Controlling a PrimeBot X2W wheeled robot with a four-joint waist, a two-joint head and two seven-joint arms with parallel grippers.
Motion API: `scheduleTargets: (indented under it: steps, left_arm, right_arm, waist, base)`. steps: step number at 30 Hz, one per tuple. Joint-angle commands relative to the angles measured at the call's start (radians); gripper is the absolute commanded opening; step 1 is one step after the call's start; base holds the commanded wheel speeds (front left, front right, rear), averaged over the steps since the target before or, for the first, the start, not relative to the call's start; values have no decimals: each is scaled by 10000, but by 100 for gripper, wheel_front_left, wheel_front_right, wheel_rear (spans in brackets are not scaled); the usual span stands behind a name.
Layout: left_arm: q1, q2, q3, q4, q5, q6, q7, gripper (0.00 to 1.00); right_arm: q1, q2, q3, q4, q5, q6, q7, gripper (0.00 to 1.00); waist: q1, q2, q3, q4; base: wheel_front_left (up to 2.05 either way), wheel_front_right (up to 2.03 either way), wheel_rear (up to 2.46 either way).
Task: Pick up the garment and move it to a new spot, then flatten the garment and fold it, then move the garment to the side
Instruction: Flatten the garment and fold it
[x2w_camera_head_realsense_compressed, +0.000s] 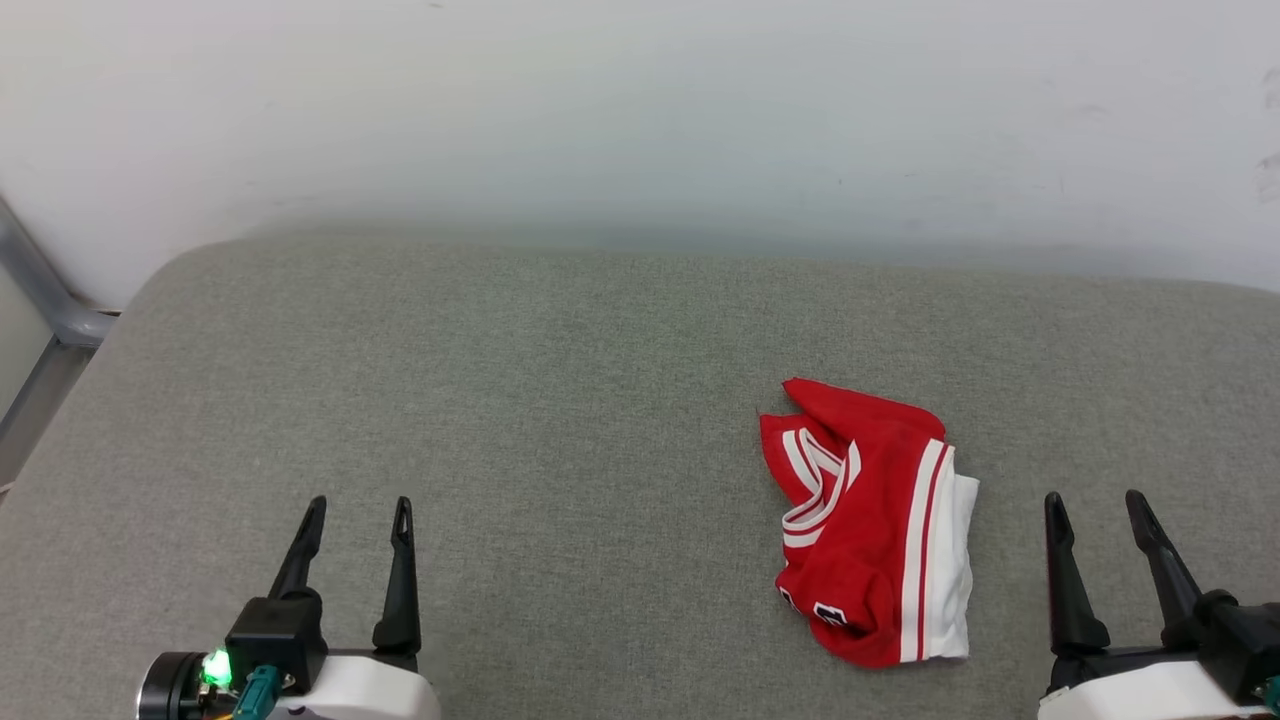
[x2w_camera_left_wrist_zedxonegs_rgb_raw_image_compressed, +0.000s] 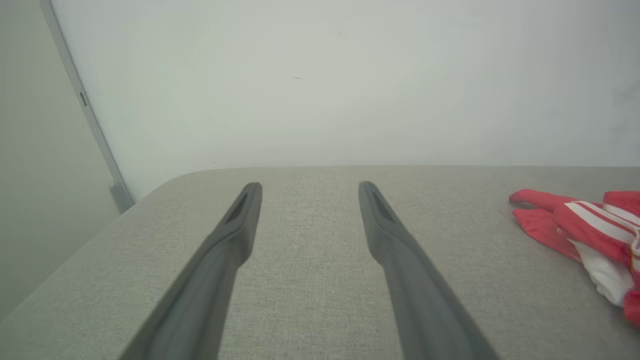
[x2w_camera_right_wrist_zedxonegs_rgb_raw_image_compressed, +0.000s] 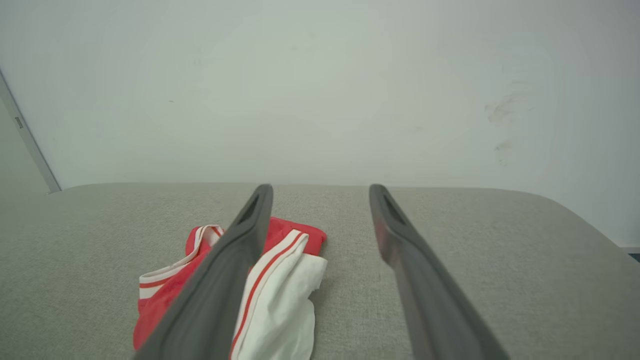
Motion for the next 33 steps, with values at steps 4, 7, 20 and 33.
scheduleTargets:
  steps: [4,7,20,33]
  left_arm:
    - [259,-353,331,113,389,-406,-26,100]
    - [335,-515,506,191,597,-637,-26,100]
    - [519,-994,1079,365,1243,-1298,-26,100]
    - [437,-1201,1323,511,1598,-1640,-26,100]
  right_arm:
    - [220,17,-8,118,35,-7,-21,100]
    - [308,17,-5,211,61,-7,-21,100]
    - [359,17,54,429,126,-7,-20,100]
    - [-9,17,-43,260,-60,-7,-22,100]
  waist:
    - [1,-1,-64,-15]
    - [1,-1,-98,-37]
    - [1,-1,-181,-147]
    - [1,-1,-156,-146]
  base:
    - [0,0,0]
    - [0,0,0]
    - [0,0,0]
    - [0,0,0]
